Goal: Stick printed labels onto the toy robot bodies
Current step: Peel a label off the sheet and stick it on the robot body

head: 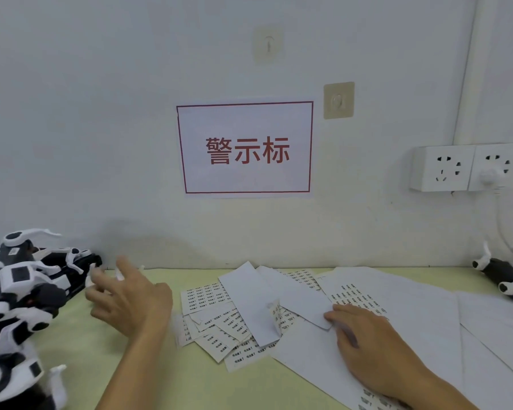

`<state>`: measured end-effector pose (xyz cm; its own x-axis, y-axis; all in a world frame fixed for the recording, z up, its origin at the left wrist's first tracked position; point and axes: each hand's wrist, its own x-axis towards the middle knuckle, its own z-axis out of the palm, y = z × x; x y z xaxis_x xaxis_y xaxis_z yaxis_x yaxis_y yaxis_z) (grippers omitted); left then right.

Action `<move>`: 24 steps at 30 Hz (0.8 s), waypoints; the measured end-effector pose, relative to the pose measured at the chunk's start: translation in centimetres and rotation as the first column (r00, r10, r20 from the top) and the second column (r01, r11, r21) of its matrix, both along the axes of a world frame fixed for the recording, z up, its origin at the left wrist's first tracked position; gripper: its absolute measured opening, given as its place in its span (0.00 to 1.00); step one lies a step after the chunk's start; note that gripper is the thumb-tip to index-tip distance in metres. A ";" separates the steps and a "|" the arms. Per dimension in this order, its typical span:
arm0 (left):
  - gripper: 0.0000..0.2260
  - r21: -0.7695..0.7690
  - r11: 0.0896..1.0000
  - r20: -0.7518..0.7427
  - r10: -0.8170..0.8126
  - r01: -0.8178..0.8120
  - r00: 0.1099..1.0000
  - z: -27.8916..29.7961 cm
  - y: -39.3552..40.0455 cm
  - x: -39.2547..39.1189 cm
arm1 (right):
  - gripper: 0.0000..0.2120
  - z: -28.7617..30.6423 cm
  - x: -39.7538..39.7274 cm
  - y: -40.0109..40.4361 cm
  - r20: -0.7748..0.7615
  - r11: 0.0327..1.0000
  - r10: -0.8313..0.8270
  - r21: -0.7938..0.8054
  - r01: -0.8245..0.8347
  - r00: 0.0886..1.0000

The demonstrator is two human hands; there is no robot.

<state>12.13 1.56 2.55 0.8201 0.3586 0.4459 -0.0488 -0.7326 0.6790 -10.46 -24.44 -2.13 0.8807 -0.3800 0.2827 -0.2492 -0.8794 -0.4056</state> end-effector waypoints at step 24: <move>0.21 -0.272 0.866 0.209 -0.372 0.419 0.904 5.3 -3.0 -1.8 | 0.20 0.4 0.0 0.3 -0.012 1.000 0.019 -0.011 -0.020 1.000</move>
<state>10.37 -1.49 7.89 0.8563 0.1543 0.4929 -0.4057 -0.3898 0.8267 -10.42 -24.17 -1.75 0.8911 -0.3597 0.2765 -0.2367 -0.8885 -0.3932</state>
